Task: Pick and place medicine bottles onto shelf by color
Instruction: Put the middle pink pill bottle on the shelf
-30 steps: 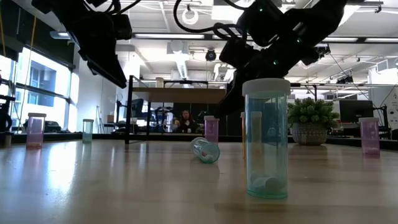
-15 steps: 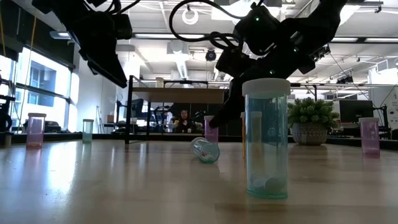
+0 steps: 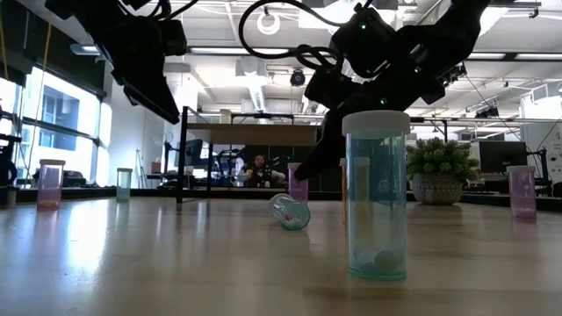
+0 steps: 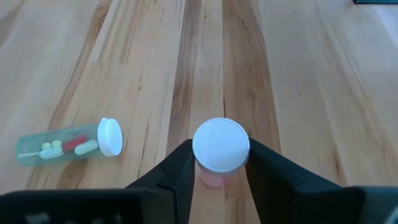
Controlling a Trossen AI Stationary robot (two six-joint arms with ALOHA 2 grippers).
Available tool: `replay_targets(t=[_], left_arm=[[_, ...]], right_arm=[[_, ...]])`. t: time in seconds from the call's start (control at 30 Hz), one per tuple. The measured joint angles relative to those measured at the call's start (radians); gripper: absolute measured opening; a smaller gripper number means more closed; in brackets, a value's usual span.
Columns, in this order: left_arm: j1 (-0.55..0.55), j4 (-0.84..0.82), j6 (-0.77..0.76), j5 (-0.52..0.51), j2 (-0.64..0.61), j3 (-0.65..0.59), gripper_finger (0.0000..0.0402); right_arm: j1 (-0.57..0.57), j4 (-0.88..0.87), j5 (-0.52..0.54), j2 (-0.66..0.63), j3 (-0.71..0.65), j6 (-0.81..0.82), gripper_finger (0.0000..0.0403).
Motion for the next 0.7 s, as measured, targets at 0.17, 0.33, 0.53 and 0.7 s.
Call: replay_targets(t=[0.17,0.33,0.53,0.7], left_arm=[[0.0,0.0,0.0,0.0,0.0,0.0,0.0157],[0.0,0.0,0.0,0.0,0.0,0.0,0.0157],[0.0,0.0,0.0,-0.001,0.0,0.0,0.0157],[0.0,0.0,0.0,-0.002,0.0,0.0,0.0157]], right_arm=[[-0.002,0.0,0.0,0.0,0.0,0.0,0.0105],[-0.002,0.001,0.0,0.0,0.0,0.015,0.0104],[-0.002,-0.008,0.0,-0.028,0.025,0.052,0.0104],[-0.01,-0.121,0.0,-0.042,0.128,0.053,0.0103]])
